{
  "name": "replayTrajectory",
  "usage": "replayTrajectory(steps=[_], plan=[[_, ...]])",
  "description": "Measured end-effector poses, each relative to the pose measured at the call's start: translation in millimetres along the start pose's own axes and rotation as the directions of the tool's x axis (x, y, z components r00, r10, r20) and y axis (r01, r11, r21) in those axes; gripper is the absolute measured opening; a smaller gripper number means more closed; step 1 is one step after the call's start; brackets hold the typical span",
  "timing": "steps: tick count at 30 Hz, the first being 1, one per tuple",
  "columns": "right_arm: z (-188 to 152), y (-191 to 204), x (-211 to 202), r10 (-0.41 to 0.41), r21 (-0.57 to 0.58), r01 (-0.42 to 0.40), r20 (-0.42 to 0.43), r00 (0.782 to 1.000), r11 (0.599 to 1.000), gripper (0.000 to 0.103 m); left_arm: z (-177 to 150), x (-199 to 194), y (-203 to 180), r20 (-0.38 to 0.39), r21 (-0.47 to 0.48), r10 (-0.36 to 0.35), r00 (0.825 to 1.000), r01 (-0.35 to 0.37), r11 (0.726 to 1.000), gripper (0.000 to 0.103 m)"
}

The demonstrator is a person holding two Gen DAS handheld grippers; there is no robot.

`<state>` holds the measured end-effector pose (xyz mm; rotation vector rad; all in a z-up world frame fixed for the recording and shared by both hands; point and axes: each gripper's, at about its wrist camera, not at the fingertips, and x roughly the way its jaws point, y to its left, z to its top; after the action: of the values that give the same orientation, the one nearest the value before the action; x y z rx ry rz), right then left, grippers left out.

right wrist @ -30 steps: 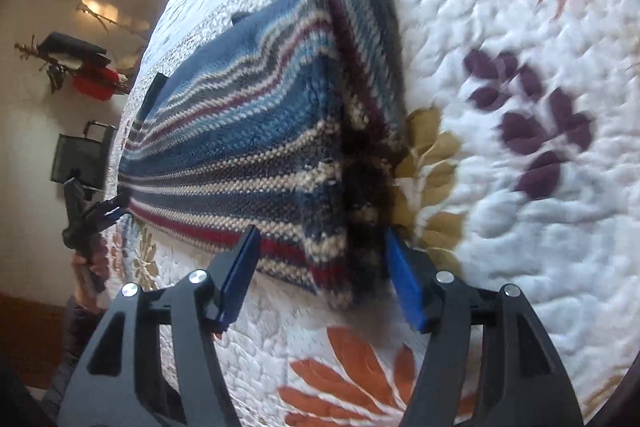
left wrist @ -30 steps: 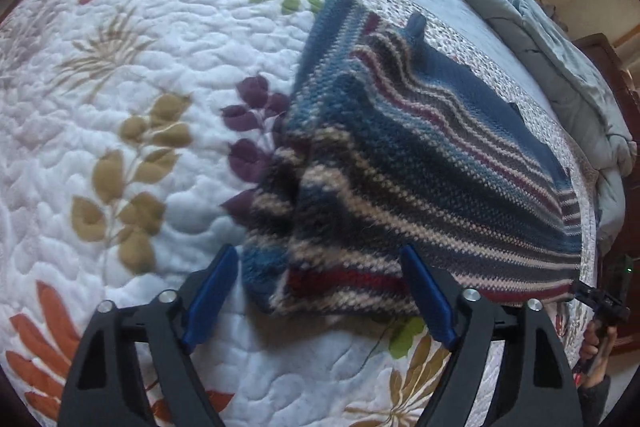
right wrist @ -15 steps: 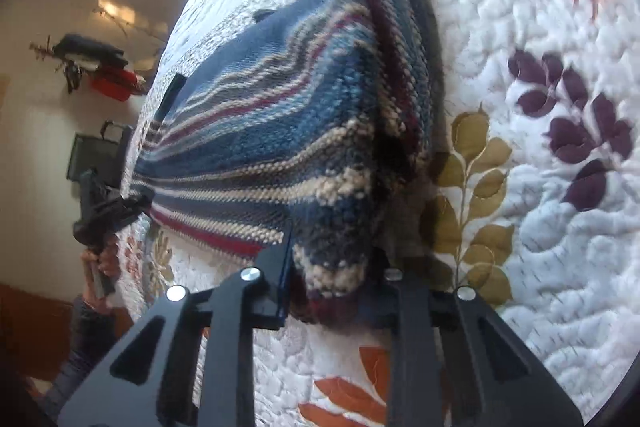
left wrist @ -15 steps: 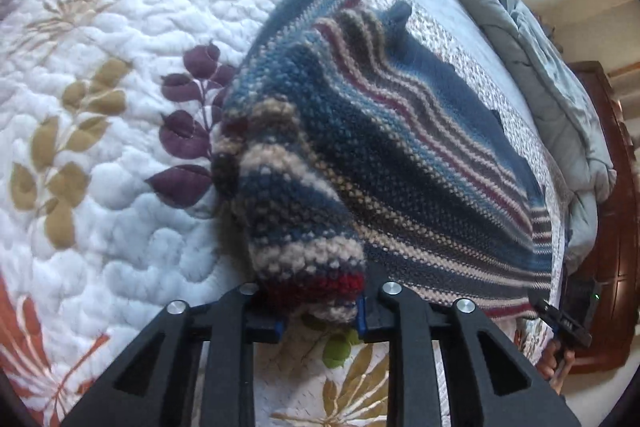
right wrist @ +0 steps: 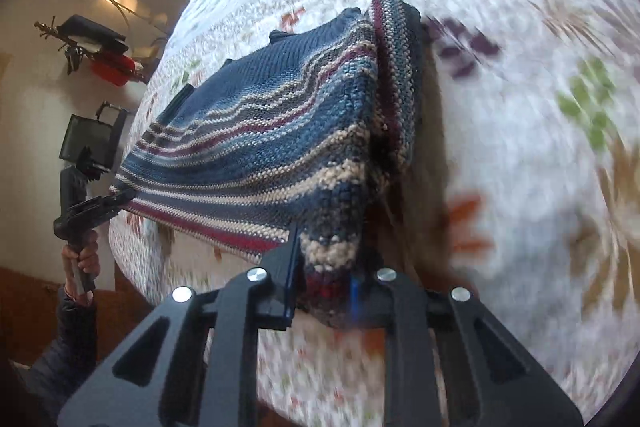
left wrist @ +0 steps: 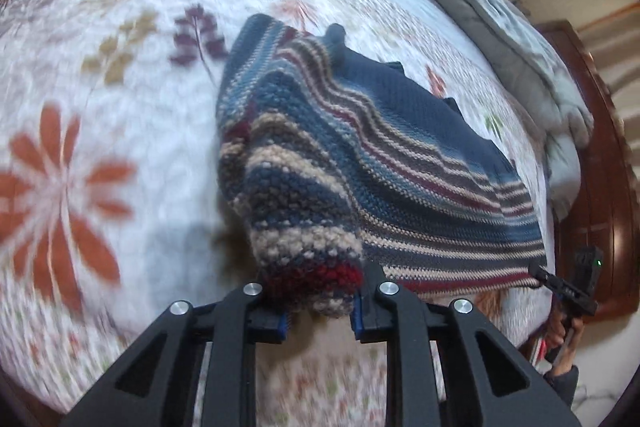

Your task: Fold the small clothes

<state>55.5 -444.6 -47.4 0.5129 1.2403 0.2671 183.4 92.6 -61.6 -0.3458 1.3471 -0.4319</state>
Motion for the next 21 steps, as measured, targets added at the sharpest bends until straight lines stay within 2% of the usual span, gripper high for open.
replayTrajectory(steps=[5,8,10,12,14,17,20,21], plan=[[-63,-8,-26,-0.029,0.005,0.029,-0.029,0.999,1.000,0.018,-58,-12,-8,-0.023,0.033,-0.011,1.000,0.012,0.999,0.022],[-82,-12,-24,-0.051,0.009,0.051,-0.024,0.998,0.999,0.019,-83,-3,-9,-0.022,0.072,0.029,0.999,-0.027,0.997,0.023],[-87,-19,-10,-0.060,0.033,0.061,-0.015,0.998,0.998,0.019,-88,14,-5,-0.007,0.075,0.074,0.997,-0.074,0.994,0.024],[-89,-28,10,-0.081,0.065,0.082,-0.030,0.996,0.994,0.019,-90,33,7,-0.009,0.039,0.102,0.995,-0.101,0.994,0.024],[-95,-34,24,-0.108,0.072,0.111,-0.042,0.993,0.991,0.019,-90,45,14,-0.010,0.020,0.103,0.995,-0.103,0.994,0.025],[-98,-41,28,-0.082,0.105,0.084,-0.028,0.996,0.991,0.020,-92,47,11,0.019,0.046,0.122,0.992,-0.123,0.991,0.026],[-97,-41,22,-0.078,0.096,0.082,-0.035,0.996,0.992,0.028,-97,38,-1,0.006,0.068,0.188,0.982,-0.188,0.980,0.041],[-95,-37,15,-0.091,0.080,0.093,-0.030,0.995,0.992,0.033,-97,32,-1,0.005,0.066,0.200,0.980,-0.200,0.978,0.046]])
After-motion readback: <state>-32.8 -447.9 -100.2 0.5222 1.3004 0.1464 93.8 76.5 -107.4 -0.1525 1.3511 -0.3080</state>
